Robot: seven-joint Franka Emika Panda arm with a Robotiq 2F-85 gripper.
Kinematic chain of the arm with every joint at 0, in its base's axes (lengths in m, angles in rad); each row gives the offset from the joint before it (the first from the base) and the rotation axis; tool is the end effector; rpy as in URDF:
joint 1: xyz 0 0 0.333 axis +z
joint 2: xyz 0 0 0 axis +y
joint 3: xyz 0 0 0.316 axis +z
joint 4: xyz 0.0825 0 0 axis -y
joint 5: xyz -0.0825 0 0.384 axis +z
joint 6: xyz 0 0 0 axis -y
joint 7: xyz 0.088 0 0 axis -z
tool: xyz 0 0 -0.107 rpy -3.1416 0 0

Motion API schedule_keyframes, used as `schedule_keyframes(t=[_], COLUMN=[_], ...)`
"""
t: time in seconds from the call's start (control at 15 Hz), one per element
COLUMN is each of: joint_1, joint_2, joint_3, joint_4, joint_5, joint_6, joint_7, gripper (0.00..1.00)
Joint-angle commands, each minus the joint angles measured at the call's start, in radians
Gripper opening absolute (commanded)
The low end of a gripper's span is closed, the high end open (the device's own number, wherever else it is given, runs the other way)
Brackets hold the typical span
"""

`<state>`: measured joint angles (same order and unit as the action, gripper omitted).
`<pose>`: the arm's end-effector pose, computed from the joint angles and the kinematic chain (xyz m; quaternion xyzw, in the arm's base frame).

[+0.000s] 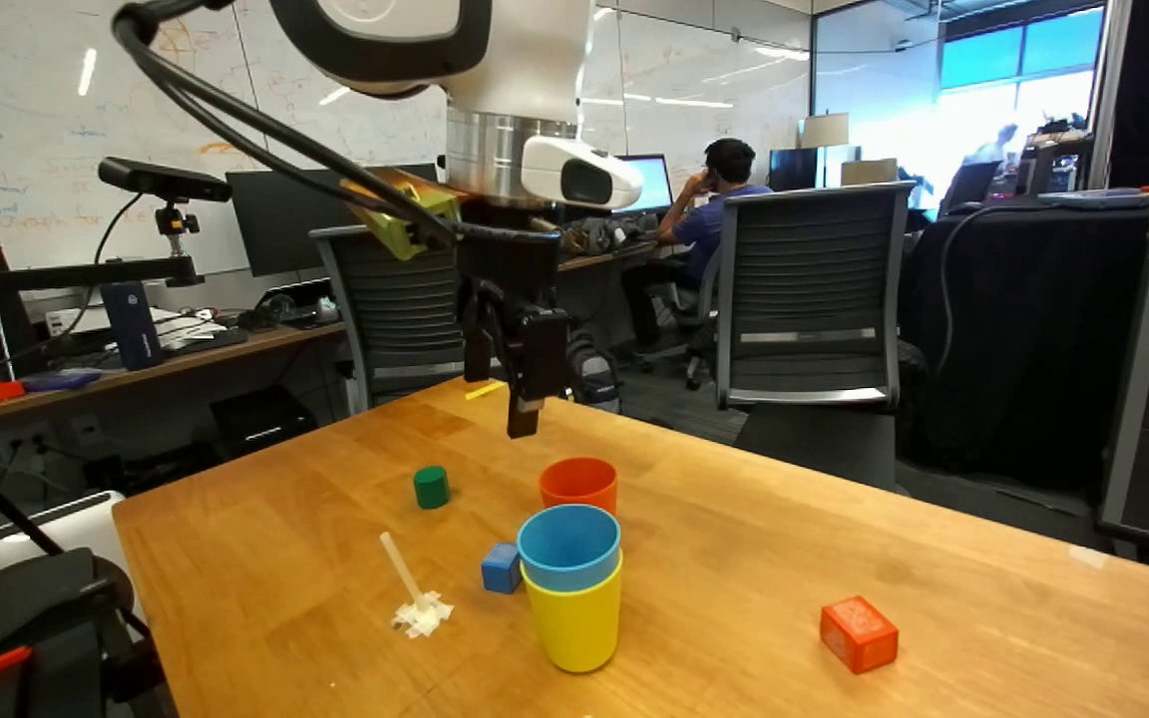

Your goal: Put the blue cup in the yellow cup then put both cups in the orange cup

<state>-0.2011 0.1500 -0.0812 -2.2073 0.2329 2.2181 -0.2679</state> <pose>0.5124 -0.1408 0.3022 -0.9908 0.0834 0.0437 0.0971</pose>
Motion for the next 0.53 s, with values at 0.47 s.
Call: schedule_keyframes(t=[0.47], joint_1=[0.006], joint_2=[-0.036], joint_3=[-0.014], joint_4=[-0.063], joint_5=[0.102], joint_6=[0.127], joint_7=[-0.002], gripper=[1.00])
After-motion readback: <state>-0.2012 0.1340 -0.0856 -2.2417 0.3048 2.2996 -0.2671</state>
